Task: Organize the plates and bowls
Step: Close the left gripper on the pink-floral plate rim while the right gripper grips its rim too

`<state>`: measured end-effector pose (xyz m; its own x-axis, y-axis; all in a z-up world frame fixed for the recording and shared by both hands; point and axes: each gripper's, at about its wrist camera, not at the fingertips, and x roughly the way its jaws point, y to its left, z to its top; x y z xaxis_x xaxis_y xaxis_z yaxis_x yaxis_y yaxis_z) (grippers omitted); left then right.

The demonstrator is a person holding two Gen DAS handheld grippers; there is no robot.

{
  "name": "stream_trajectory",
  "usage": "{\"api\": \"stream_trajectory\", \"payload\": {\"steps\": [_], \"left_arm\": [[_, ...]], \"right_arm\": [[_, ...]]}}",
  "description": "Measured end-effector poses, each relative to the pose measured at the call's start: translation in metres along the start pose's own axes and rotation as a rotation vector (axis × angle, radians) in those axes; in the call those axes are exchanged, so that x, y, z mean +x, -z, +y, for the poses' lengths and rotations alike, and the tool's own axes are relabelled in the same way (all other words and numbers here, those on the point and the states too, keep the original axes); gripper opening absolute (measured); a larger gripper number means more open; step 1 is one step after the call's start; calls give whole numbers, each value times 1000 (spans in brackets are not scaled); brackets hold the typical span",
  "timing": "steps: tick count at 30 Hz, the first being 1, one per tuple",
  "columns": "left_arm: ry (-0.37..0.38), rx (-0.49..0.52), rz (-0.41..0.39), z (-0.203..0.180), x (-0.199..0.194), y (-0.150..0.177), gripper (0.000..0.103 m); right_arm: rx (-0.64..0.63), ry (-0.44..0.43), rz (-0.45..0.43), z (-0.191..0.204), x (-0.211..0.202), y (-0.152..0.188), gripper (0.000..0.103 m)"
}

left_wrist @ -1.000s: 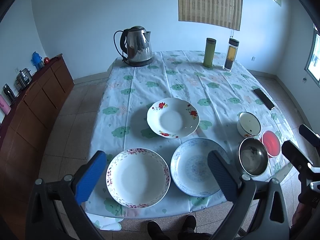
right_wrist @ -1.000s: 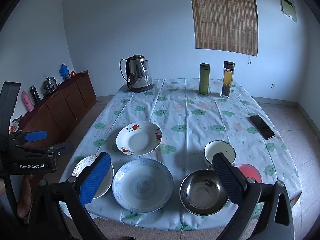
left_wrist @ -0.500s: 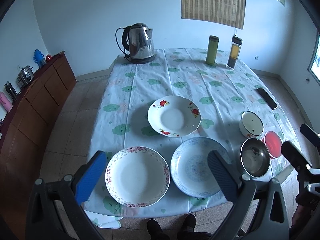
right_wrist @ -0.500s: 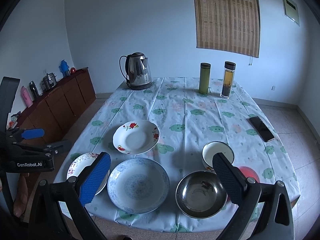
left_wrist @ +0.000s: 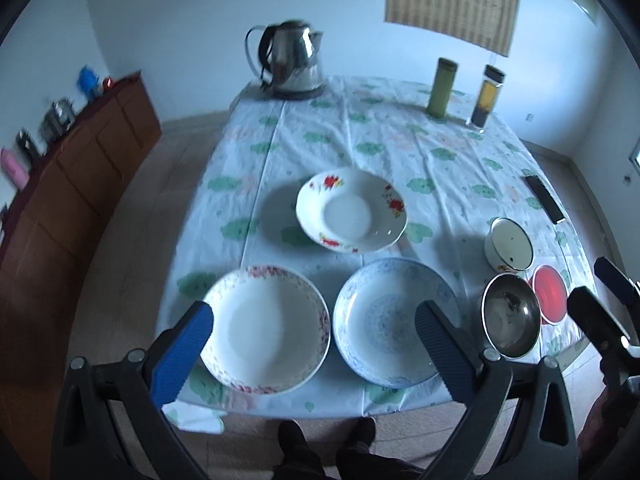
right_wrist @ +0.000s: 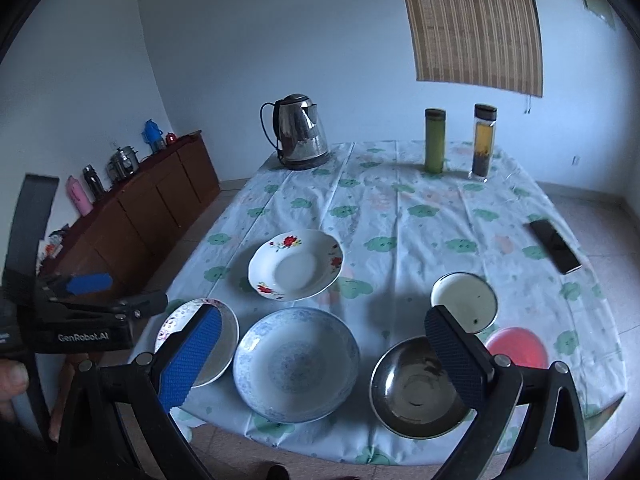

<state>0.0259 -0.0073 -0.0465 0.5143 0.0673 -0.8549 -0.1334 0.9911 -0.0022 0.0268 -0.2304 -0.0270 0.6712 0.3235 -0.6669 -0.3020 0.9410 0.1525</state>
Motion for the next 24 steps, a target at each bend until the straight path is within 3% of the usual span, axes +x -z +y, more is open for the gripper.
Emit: {"api": "stream_trajectory", "payload": {"steps": [8,10,16,21,24], "left_arm": [[-71,-74,74,15,12,23,102],[-94,-101,87,26,17,26,102],[-123,-163,125,65,48,30,102],[-130,-176,167,95,82,32,97],[-122,-186,213,112,104,37,91]], "right_arm": [[-97,-66,61,9,25,8,102],[-112,-103,89,14,33,12,102],[-196,-100,144,40,66,15,101],[-245,-95,205,65,97,14,85],[-265,-107,241,81,118,15,84]]}}
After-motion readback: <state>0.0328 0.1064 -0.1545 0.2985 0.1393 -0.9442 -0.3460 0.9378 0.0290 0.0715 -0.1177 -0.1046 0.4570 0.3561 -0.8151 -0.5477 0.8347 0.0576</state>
